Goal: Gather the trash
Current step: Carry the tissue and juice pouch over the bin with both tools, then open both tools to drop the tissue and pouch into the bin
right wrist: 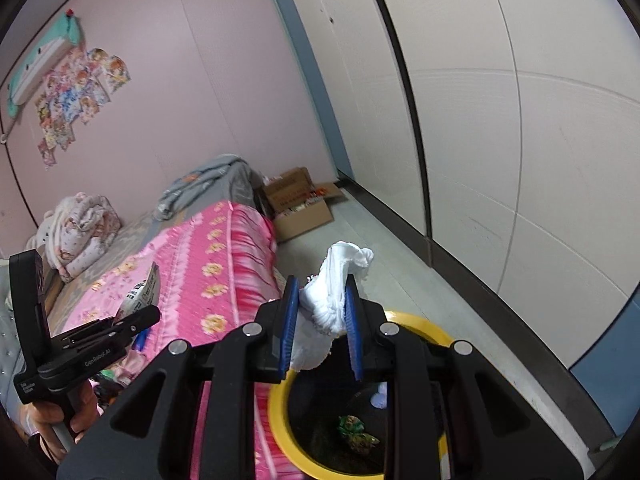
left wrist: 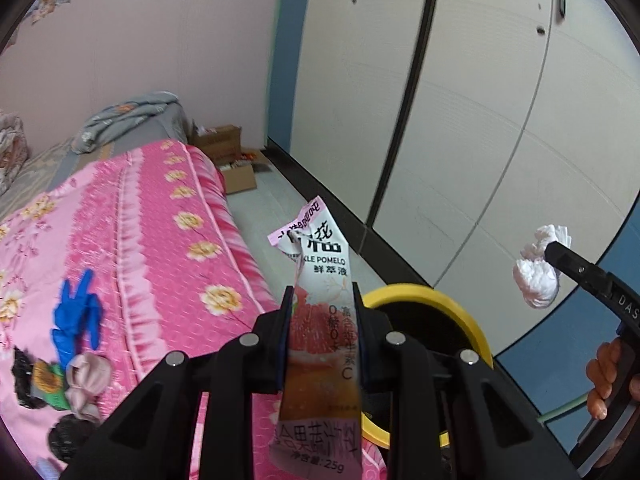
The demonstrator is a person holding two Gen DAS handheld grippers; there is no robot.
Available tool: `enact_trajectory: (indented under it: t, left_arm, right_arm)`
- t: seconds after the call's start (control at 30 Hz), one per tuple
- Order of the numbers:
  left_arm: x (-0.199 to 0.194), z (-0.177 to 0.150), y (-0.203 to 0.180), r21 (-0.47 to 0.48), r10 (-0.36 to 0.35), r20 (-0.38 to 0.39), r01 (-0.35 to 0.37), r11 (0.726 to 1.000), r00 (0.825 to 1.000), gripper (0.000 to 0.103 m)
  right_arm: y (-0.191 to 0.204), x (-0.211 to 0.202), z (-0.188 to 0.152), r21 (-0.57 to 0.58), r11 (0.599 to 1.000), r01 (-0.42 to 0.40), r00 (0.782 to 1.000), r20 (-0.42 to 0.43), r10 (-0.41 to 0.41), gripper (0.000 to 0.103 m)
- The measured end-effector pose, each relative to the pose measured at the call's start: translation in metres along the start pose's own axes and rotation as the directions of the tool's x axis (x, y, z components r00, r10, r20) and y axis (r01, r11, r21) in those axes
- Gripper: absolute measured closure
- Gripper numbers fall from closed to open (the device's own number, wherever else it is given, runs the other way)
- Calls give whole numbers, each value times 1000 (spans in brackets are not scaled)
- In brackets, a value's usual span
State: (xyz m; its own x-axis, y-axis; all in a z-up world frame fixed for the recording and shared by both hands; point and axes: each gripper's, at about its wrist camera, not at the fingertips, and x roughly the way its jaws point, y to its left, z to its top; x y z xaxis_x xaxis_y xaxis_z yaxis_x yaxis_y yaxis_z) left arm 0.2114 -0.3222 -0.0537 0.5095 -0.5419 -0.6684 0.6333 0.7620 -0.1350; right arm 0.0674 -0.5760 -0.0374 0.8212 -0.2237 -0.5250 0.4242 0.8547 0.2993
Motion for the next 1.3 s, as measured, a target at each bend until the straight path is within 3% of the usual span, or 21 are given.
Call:
enact_trajectory:
  t: [0.27, 0.63, 1.0, 1.1, 1.3]
  left_arm:
    - [60, -24, -26, 29, -43, -99, 46, 999, 994, 79]
    - [110, -52, -46, 14, -107, -216, 112, 994, 971, 79]
    - [108, -52, -60, 46, -134, -198, 146, 988, 971, 79]
    - [105, -51, -58, 43, -135, -191, 146, 988, 972, 68]
    - [91, -46, -55, 35, -129, -157, 136, 990, 979, 46]
  right_arm:
    - [-29, 33, -32, 24, 995, 92, 994, -53, -91, 82]
    - [-59, 62, -62, 30, 980, 198, 976, -97, -194, 81]
    - [-68, 62, -66, 59, 979, 194, 978, -92, -188, 76]
    - [-68, 57, -65, 65, 978, 198, 978, -77, -193, 66]
    - [-65, 50, -62, 73, 976, 203, 978, -62, -199, 57]
